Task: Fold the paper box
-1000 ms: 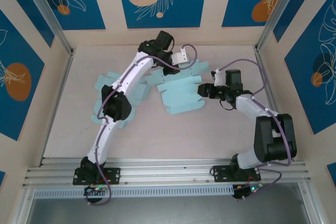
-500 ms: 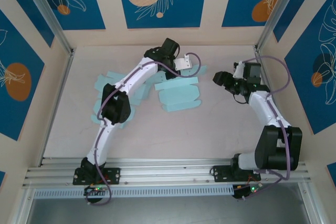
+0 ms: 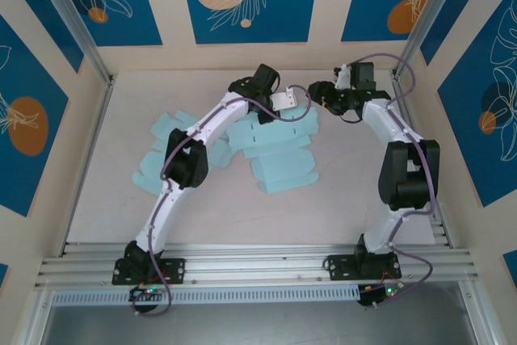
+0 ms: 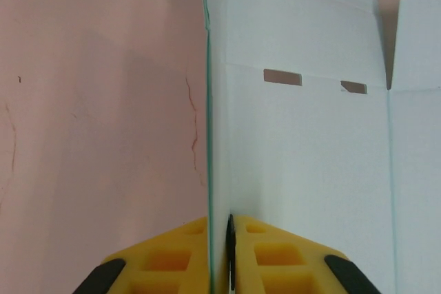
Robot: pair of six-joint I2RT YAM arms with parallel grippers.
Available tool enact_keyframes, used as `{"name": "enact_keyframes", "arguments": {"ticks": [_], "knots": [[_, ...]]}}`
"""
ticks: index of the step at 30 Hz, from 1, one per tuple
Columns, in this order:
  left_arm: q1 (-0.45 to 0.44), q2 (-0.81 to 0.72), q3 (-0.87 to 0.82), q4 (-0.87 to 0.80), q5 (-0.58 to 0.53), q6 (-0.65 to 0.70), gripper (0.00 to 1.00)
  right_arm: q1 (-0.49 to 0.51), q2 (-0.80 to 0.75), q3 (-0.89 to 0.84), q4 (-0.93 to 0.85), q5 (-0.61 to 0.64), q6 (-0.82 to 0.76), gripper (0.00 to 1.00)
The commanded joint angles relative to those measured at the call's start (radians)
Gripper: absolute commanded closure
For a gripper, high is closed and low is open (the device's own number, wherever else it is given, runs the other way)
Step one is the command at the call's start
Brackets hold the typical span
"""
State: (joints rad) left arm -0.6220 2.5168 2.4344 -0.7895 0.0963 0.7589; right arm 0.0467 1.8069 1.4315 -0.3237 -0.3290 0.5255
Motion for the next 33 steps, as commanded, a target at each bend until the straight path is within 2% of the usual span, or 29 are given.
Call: {"name": "enact_keyframes", "arguments": {"ticks": [1,4,7,12,16,30,33], "knots": [[-0.005,-0.035,-0.027,0.056,-0.028,0.013,0.89,0.013,0.045,0.104,-0.083,0.006,0.014,0.33],[-0.016,-0.072,-0.092,0.140,-0.070,0.055,0.93,0.009,0.091,0.187,-0.148,0.011,0.009,0.35],[-0.034,-0.135,-0.232,0.299,-0.127,0.120,0.96,-0.004,0.124,0.259,-0.215,0.003,0.005,0.37],[-0.063,-0.216,-0.422,0.574,-0.215,0.192,0.96,-0.018,0.164,0.316,-0.299,-0.013,0.008,0.40],[-0.090,-0.272,-0.559,0.778,-0.257,0.231,0.94,-0.010,0.167,0.306,-0.291,-0.052,0.013,0.41],[-0.127,-0.293,-0.594,0.846,-0.308,0.291,0.91,0.007,0.171,0.265,-0.335,-0.001,-0.004,0.41],[-0.133,-0.287,-0.602,0.860,-0.314,0.311,0.90,0.004,0.187,0.261,-0.316,-0.026,0.010,0.41]]}}
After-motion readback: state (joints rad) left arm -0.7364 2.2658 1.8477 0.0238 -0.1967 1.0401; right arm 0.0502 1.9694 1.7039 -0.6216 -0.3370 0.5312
